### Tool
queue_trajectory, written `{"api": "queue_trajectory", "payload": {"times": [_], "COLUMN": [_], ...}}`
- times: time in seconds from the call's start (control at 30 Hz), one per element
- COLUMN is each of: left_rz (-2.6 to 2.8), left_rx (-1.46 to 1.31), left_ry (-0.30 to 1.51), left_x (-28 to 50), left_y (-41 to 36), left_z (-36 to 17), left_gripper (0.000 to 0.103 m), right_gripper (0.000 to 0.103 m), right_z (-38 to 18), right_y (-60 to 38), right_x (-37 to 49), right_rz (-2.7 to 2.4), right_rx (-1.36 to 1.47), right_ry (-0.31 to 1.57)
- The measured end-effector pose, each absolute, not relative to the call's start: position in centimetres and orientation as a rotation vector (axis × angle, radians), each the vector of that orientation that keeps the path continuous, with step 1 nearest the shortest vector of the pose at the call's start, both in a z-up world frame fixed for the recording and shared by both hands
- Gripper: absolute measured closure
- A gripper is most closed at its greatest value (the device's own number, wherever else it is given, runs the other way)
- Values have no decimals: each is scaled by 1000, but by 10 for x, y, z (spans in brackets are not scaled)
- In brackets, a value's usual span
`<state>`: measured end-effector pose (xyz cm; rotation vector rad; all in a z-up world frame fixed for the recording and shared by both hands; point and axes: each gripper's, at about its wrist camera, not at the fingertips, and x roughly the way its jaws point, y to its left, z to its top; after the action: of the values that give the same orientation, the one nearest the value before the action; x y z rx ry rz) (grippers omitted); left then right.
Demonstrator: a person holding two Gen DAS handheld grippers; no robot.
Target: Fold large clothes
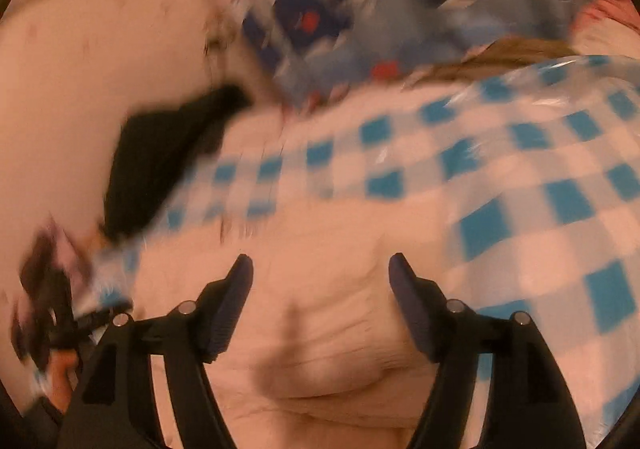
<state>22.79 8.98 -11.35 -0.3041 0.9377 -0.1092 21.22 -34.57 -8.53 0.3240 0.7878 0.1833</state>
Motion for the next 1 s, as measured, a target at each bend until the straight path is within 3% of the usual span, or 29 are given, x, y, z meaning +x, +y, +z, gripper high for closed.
{"api": "queue_trajectory", "payload": {"times": [0.1,0.2,0.27,0.3,0.37,0.47,0.7,1.0], "left_rz": [-130,-135,-182,-196,-223,-239,-222,-232], "left_rx": [-367,-361,-375,-365,-340,-284,-312,-489], "left_ry": [991,1031,984,949,904,891,1022,1122], "left_x": [236,226,203,181,138,67,-57,-98], "left_y": [96,99,111,121,140,165,214,240], "left_z": [-137,-118,-94,-76,-49,-30,-62,-94], "left_gripper": [6,7,7,7,7,7,7,7], "right_gripper": [35,35,32,23,14,14,14,12], "right_z": [-127,-101,-77,-63,-52,-61,-101,-100], "right_y": [-354,-374,-390,-402,-417,-427,-413,-395], "right_x": [241,229,201,176,130,61,-47,-103], "right_rz": [184,235,307,345,363,394,427,527], "right_rx": [413,538,601,628,639,688,756,823], "right_ry": [936,950,917,905,914,1002,1159,1196]}}
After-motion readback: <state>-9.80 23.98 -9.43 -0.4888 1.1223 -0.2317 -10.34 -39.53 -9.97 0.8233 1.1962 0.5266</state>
